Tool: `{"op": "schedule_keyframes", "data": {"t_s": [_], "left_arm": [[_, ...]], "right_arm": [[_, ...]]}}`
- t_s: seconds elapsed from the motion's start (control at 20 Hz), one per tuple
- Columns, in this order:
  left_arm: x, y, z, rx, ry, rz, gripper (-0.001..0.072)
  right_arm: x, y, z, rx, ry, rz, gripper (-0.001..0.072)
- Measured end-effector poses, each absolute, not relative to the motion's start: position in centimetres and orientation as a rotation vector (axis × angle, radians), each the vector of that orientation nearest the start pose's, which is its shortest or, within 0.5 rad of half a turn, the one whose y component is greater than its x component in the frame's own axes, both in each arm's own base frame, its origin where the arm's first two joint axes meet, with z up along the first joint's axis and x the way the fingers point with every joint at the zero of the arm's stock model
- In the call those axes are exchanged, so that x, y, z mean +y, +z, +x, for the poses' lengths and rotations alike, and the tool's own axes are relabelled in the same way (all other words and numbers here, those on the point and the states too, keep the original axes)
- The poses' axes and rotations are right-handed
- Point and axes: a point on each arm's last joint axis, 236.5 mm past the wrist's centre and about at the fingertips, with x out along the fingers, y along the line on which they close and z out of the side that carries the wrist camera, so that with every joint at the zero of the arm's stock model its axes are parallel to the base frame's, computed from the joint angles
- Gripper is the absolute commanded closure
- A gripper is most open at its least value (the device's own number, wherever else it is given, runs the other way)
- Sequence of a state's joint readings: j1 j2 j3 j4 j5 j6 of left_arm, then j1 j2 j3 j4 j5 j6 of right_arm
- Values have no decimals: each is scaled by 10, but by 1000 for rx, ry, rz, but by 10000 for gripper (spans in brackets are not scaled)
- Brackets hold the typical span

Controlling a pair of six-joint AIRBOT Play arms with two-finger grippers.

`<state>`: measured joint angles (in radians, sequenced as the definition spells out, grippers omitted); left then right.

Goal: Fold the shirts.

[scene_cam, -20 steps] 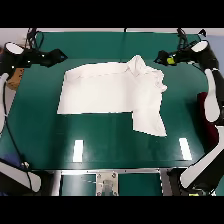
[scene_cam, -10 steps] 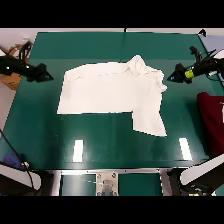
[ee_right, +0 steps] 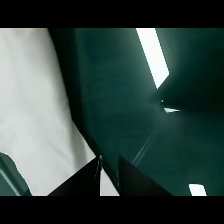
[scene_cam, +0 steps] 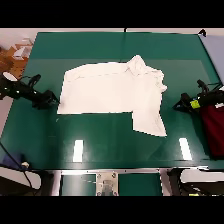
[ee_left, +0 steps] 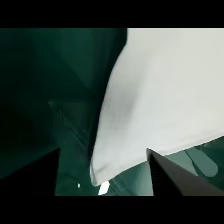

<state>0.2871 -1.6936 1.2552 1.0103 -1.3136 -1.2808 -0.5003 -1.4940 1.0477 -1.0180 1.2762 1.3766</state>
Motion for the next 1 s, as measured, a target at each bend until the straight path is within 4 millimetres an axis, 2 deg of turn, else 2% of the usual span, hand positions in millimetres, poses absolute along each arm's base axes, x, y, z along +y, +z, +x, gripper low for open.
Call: {"op": "schedule_keyframes", "data": {"t_s": [0.05, 0.1, 0.15, 0.2, 0.35, 0.4, 0.6, 0.65, 0.7, 0.85, 0.9, 0.95, 1.0], "left_arm": [[-20, -91, 383, 1546, -297, -603, 131], [-26, -93, 382, 1548, -304, -614, 340], [-30, -98, 381, 1544, -306, -610, 581], [-34, -102, 380, 1548, -315, -609, 685], [-41, -102, 383, 1529, -338, -596, 686], [-39, -101, 387, 1517, -335, -587, 685], [-36, -93, 397, 1491, -325, -575, 685], [-36, -92, 399, 1489, -326, -576, 685], [-36, -90, 400, 1485, -324, -578, 685], [-37, -88, 403, 1479, -322, -585, 686], [-36, -88, 403, 1478, -322, -585, 685], [-36, -88, 403, 1478, -322, -584, 685], [-37, -87, 403, 1479, -324, -586, 686]], "right_arm": [[-51, -78, 336, 1454, 15, 825, 558], [-50, -84, 334, 1449, 3, 841, 558], [-48, -89, 331, 1445, -8, 855, 558], [-47, -94, 329, 1445, -18, 864, 558], [-43, -104, 327, 1442, -28, 893, 546], [-38, -106, 328, 1445, -19, 904, 500], [-12, -116, 332, 1470, 52, 910, 501], [-3, -119, 332, 1483, 74, 911, 515], [5, -122, 332, 1498, 91, 907, 572], [22, -128, 330, 1530, 130, 908, 583], [27, -129, 331, 1532, 138, 920, 612], [31, -130, 331, 1535, 145, 928, 696], [32, -130, 331, 1538, 148, 930, 697]]}}
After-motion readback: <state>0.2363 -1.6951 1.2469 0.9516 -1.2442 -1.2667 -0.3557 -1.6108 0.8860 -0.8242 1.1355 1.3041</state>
